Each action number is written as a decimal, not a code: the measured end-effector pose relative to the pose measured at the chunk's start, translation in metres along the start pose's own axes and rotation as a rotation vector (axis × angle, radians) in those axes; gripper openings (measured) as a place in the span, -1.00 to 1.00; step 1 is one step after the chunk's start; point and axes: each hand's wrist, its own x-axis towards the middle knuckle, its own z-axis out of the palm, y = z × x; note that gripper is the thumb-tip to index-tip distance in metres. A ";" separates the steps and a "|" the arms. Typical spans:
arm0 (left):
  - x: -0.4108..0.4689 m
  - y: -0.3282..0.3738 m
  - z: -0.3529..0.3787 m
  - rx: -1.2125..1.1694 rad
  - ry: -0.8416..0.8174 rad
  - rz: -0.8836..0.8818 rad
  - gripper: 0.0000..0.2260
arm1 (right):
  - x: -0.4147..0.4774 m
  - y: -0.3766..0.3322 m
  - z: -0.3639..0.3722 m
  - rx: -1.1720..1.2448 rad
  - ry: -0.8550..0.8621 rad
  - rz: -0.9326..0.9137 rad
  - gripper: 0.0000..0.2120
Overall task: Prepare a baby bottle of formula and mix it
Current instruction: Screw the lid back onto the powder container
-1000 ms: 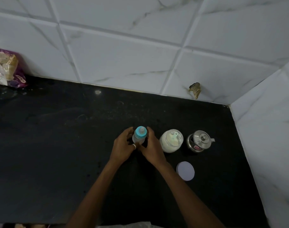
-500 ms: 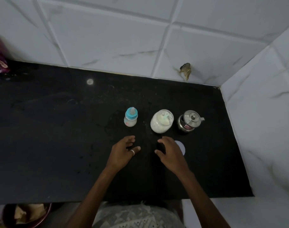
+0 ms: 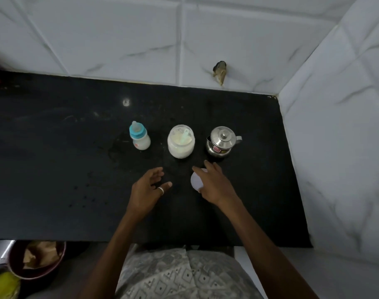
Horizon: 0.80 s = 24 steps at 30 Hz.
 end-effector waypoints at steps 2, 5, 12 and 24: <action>-0.003 0.003 0.004 0.009 0.022 0.001 -0.44 | 0.002 0.003 -0.001 -0.005 -0.027 -0.014 -0.22; -0.003 0.008 0.004 0.011 0.042 -0.007 -0.43 | 0.004 0.006 0.000 -0.024 -0.050 -0.035 -0.20; 0.003 0.016 0.001 0.029 0.036 -0.004 -0.42 | 0.008 0.004 0.000 -0.045 -0.027 -0.076 -0.27; 0.045 0.042 -0.005 0.094 -0.011 0.072 -0.19 | 0.013 -0.022 -0.098 0.100 0.239 -0.182 -0.28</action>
